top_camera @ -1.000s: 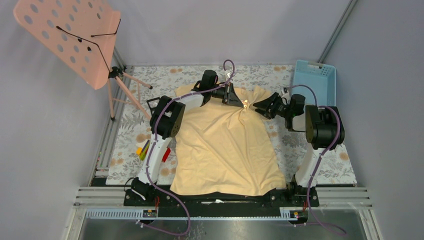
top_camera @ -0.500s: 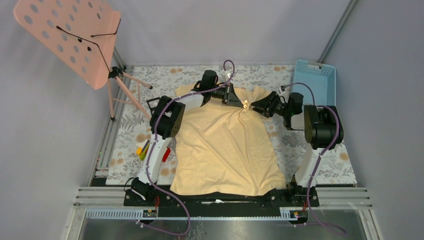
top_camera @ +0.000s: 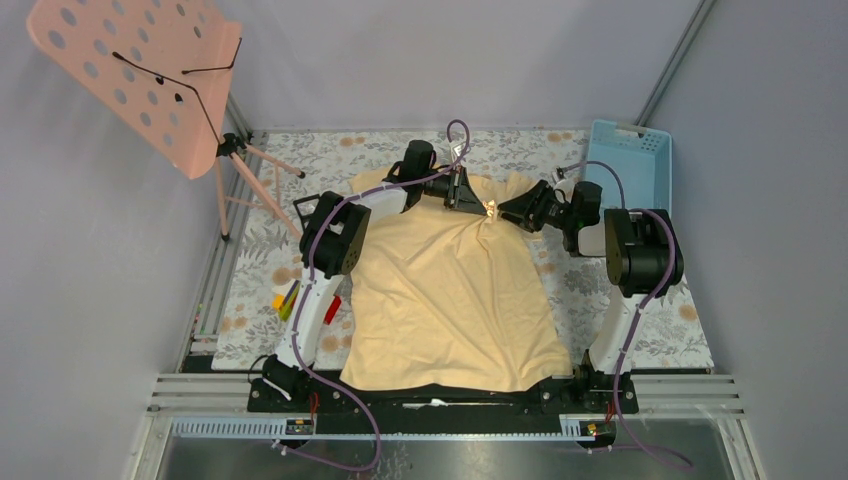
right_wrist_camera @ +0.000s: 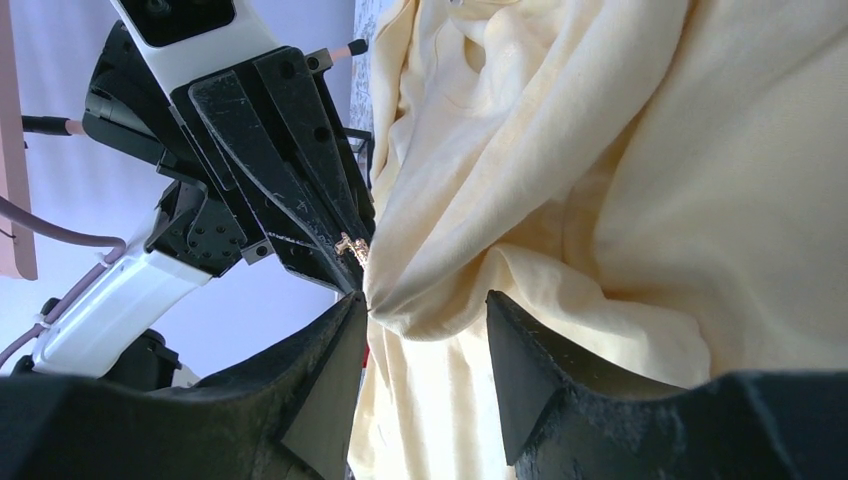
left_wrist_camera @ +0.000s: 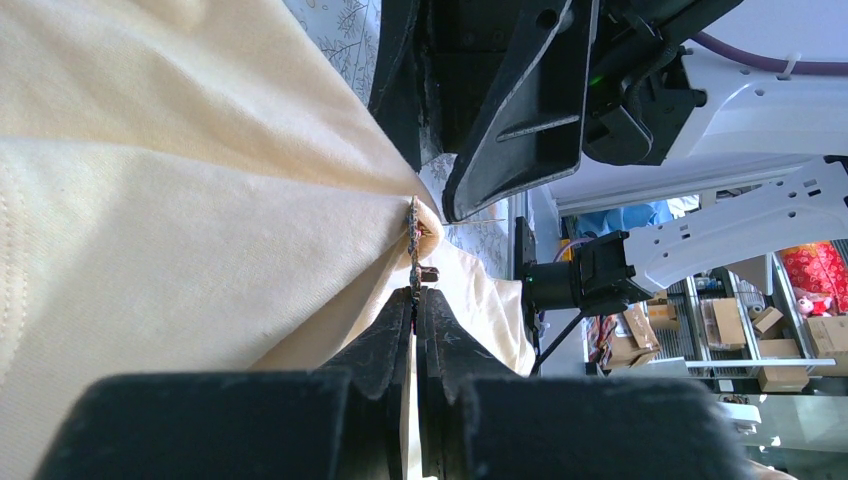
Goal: Pin the brooch onto the clothing
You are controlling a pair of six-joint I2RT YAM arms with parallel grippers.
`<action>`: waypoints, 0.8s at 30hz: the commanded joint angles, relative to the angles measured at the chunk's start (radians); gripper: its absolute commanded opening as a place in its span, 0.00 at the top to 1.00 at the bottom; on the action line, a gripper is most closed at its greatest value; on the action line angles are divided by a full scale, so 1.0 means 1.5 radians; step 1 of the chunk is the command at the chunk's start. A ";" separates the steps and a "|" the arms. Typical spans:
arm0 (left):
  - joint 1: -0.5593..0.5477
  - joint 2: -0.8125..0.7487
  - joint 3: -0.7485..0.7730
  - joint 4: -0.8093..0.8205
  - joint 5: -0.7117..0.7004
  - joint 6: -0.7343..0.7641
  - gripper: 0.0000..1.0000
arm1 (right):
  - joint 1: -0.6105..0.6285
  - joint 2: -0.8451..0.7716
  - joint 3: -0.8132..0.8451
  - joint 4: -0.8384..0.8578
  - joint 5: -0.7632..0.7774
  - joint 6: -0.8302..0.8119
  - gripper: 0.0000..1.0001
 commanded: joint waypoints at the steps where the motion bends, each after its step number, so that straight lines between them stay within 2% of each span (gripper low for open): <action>1: -0.001 -0.016 0.017 0.019 0.025 0.015 1.00 | 0.005 0.012 0.019 0.000 -0.017 -0.017 0.46; 24: -0.002 -0.017 0.017 0.022 0.029 0.015 1.00 | 0.040 0.031 0.031 -0.003 -0.012 -0.018 0.50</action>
